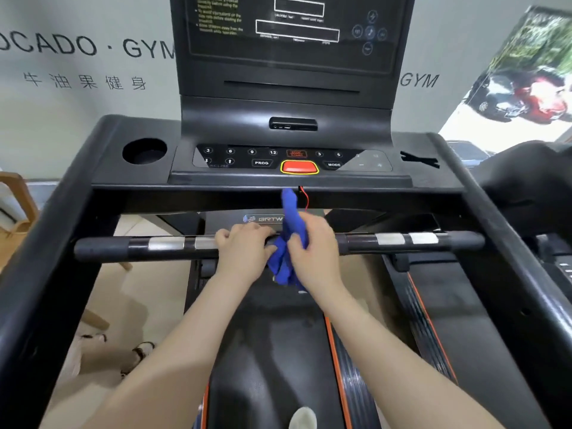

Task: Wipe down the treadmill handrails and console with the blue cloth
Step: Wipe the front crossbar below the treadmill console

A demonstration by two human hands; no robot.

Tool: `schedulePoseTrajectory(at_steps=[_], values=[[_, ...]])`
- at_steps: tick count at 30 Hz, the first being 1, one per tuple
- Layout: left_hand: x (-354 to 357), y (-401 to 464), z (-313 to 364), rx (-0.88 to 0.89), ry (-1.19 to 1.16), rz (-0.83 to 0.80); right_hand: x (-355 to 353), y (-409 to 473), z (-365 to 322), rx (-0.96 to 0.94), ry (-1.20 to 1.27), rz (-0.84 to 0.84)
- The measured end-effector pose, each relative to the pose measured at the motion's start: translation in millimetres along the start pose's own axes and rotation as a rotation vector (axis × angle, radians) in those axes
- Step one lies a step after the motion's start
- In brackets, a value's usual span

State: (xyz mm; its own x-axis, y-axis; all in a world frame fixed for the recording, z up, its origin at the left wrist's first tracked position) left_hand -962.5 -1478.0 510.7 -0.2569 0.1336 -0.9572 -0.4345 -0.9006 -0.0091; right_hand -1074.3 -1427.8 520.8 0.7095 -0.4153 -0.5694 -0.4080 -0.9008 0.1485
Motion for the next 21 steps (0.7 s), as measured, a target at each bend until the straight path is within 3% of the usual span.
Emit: schedulePoseTrajectory(at_steps=[2,4,10,12,14,16,18,21], values=[[0,-1,-4,0.006,-0.010,0.012,24,-9,12,-0.267,-0.432,0.000],[2,-3,-8,0.008,-0.013,0.022,44,-15,23,-0.367,-0.631,0.023],[3,-2,-2,-0.018,0.043,0.012,39,18,23,-0.532,-0.563,0.040],[2,0,-2,-0.027,0.035,-0.009,33,33,12,-0.467,-0.607,-0.021],[-1,2,-2,-0.054,0.021,-0.036,29,50,4,-0.267,-0.568,-0.147],[-3,3,2,-0.081,0.024,-0.074,16,63,6,0.049,-0.203,-0.226],[-3,6,7,-0.092,0.075,-0.104,-16,65,13,0.195,0.160,-0.064],[3,13,19,-0.027,0.143,-0.124,-68,58,26,0.132,0.197,0.239]])
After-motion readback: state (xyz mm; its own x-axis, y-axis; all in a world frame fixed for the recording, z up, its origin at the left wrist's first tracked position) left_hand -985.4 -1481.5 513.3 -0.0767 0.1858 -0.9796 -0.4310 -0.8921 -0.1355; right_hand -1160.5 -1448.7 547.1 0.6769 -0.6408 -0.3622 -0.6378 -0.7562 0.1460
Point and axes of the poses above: each hand's wrist, its own y-axis towards the middle knuckle, its own x-axis out of the palm, z = x × y, the point moved 3 cm from there along y, towards the middle knuckle, and after that the axes turned 7 degrees about x, right-handed, at the moved point
